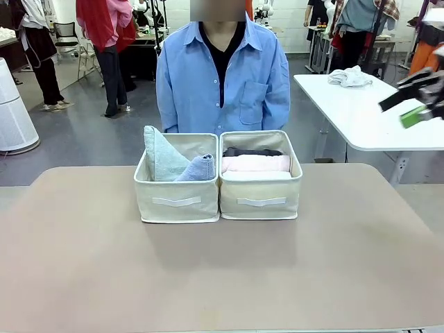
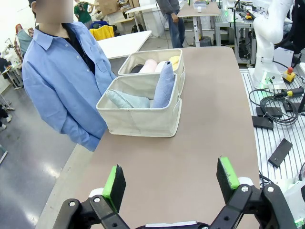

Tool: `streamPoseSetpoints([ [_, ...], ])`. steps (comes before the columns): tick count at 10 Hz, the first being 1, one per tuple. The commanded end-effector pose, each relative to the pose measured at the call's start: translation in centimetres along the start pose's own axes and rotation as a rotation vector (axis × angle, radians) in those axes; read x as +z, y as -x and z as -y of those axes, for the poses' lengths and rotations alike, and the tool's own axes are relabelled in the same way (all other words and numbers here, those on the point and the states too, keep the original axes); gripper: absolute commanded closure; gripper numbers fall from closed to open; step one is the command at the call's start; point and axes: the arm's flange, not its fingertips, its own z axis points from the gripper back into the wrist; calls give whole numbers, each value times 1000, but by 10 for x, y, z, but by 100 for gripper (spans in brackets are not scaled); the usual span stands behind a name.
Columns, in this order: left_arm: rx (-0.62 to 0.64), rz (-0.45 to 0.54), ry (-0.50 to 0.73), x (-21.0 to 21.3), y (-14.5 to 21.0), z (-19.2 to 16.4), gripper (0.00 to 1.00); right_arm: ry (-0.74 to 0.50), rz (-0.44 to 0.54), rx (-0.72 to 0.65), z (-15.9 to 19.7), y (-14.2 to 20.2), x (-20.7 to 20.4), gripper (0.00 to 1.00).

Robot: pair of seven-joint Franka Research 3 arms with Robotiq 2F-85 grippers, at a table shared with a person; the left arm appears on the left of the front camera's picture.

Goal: Sort the towels based on their folding style.
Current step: Pick up another triangle-folded towel from the table and place it in the left Fabric basket.

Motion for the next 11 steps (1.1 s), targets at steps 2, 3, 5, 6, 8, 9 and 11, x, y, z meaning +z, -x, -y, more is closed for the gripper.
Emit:
streamPoseSetpoints([
  [2,-19,22,-10,0,0,3,0,11,254,-41,-10,56,44,0],
  [3,-19,22,-10,0,0,3,0,25,281,-30,-14,69,56,0],
  [5,-19,22,-10,0,0,3,0,36,305,-24,-17,81,66,0],
  [6,-19,22,-10,0,0,3,0,48,300,-25,-16,82,67,0],
  [8,-19,22,-10,0,0,3,0,45,296,-48,-21,89,70,0],
  [9,-19,22,-10,0,0,3,0,45,296,-48,-21,89,70,0],
  [11,-19,22,-10,0,0,3,0,45,296,-48,-21,89,70,0],
])
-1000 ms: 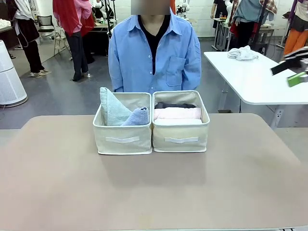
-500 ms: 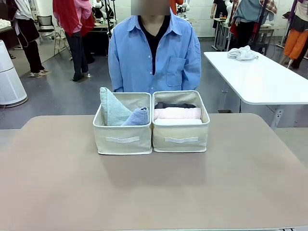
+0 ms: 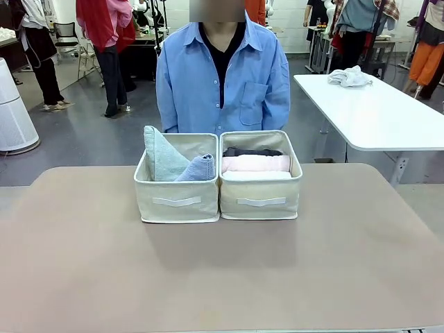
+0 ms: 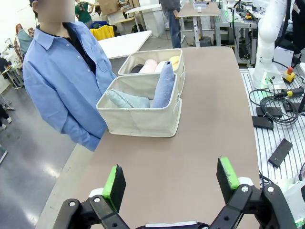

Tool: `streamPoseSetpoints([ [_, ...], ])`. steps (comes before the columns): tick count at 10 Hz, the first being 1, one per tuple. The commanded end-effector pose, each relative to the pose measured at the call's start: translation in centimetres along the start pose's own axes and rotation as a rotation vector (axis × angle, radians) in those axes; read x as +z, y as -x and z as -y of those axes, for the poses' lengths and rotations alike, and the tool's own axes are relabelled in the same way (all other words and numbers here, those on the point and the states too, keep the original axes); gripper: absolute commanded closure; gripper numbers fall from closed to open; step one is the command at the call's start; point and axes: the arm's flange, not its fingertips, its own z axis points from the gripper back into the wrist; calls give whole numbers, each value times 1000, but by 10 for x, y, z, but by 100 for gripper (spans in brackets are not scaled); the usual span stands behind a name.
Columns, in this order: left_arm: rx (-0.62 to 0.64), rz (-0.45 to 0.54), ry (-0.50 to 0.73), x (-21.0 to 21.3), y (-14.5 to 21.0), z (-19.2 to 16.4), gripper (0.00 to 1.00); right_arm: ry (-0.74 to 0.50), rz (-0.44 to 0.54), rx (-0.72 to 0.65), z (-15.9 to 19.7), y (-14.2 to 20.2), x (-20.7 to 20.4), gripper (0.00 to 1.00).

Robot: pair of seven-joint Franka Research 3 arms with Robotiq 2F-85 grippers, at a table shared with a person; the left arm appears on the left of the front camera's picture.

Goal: Sort the towels based on their folding style.
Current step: Pick up another triangle-folded towel from the table and place it in the left Fabric basket.

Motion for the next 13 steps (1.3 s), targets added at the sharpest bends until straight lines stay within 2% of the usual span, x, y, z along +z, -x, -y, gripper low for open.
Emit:
streamPoseSetpoints([
  [1,-19,22,-10,0,0,3,0,-6,20,12,1,0,0,0],
  [13,-19,22,-10,0,0,3,0,-6,20,12,1,0,0,0],
])
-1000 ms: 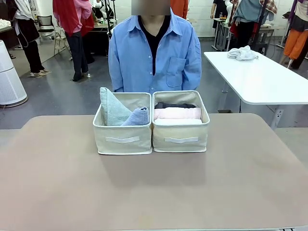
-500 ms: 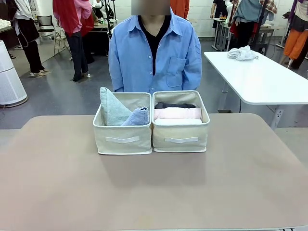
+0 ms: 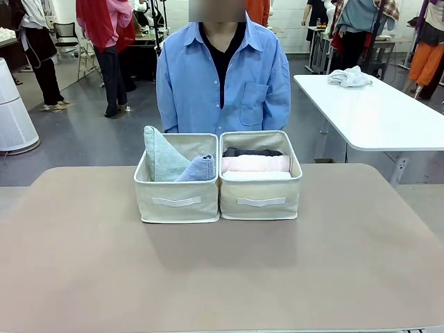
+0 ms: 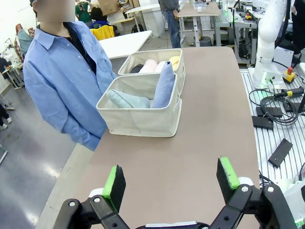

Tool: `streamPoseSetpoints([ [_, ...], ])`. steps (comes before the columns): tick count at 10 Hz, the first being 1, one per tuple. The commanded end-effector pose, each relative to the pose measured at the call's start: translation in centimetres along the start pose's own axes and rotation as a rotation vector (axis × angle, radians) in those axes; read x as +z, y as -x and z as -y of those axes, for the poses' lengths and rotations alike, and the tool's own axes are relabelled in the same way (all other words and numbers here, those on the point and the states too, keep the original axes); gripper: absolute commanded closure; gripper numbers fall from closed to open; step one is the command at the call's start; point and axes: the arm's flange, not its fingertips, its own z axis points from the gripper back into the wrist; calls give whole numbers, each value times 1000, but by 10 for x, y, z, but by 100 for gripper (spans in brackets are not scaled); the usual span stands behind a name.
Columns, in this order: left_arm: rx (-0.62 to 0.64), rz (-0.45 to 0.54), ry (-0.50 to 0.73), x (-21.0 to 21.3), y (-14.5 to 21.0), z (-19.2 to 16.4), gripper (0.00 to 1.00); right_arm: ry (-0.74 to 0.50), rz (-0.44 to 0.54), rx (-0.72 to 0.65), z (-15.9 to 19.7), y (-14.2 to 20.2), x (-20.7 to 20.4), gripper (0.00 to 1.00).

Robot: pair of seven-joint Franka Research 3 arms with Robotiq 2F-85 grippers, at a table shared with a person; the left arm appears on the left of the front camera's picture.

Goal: Sort the towels based on their folding style.
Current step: Pick up another triangle-folded towel from the table and place it in the left Fabric basket.

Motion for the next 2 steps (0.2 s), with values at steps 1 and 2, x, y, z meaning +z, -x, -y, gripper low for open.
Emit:
streamPoseSetpoints([
  [1,-19,22,-10,0,0,3,0,-4,23,13,1,1,1,0],
  [2,-19,22,-10,0,0,3,0,-4,23,13,1,1,1,0],
])
